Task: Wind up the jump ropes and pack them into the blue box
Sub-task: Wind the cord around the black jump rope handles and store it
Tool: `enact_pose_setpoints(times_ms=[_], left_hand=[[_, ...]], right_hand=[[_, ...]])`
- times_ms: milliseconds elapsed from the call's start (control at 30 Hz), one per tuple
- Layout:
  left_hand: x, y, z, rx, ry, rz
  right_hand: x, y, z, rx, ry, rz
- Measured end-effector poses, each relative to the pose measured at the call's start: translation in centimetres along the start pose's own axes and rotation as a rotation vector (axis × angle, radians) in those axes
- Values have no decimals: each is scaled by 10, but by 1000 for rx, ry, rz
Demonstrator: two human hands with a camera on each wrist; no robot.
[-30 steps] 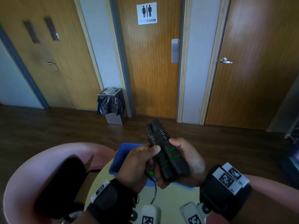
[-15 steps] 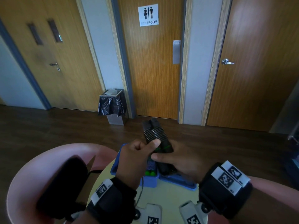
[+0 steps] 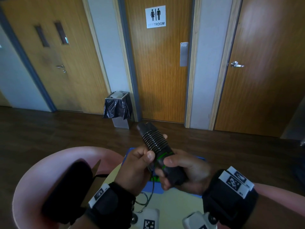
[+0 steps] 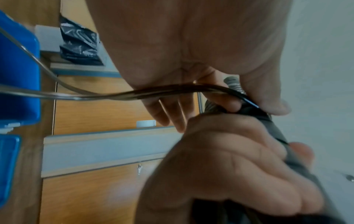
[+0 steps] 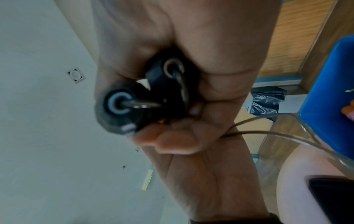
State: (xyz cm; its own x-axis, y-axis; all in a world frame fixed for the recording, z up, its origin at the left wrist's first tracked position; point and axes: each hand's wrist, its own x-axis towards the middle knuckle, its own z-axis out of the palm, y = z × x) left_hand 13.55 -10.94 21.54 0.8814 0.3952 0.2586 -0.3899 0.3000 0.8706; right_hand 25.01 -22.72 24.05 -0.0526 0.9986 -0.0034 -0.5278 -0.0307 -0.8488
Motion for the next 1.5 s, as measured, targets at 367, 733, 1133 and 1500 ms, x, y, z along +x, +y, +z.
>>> enact_pose_setpoints(times_ms=[367,733,1133,1500], left_hand=[[4,26,-15,376,493,16],[-5,85,-106,490,183,94],[-3,128,-170,265,125,51],[20,195,-198,1824,-709,490]], right_hand=[[44,-1,23,-858,451,31],[103,3,64,-265,338,104],[164,17,92,-231,170,163],[189,-3,107,-655,269,546]])
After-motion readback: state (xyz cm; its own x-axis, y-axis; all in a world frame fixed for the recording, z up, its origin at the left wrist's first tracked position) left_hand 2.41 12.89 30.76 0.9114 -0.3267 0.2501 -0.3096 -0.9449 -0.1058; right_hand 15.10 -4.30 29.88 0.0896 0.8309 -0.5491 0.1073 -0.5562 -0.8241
